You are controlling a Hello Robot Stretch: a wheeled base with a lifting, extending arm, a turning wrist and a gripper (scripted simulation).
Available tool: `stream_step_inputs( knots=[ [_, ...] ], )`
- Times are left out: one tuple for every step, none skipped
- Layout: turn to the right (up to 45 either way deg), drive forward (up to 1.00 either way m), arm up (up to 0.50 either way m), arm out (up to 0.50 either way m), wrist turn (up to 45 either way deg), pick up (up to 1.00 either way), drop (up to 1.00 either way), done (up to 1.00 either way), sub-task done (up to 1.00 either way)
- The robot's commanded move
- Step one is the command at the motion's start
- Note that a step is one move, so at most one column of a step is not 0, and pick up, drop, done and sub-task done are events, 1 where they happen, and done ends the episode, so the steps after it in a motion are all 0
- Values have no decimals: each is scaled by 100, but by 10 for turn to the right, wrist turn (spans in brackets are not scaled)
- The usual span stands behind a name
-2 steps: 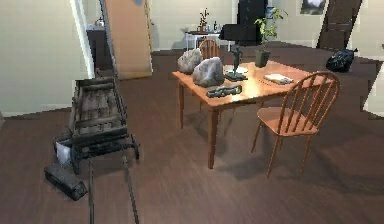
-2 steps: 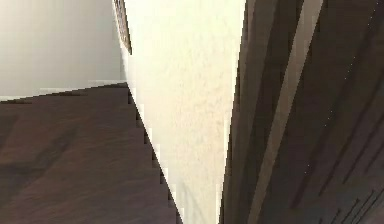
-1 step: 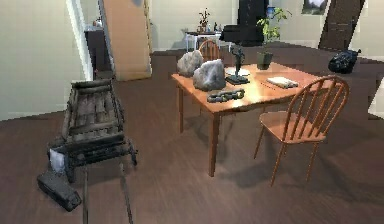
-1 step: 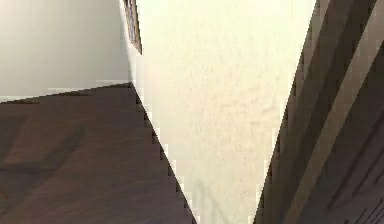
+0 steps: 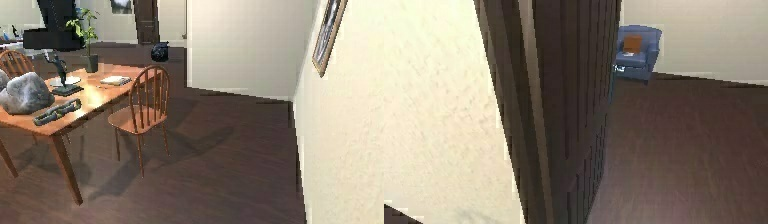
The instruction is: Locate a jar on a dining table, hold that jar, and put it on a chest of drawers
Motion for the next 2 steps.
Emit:
stream_step_inputs(
  knots=[
    [30,0,0,0,0,0,0,0,0],
    [60,0,0,0,0,0,0,0,0]
  ],
)
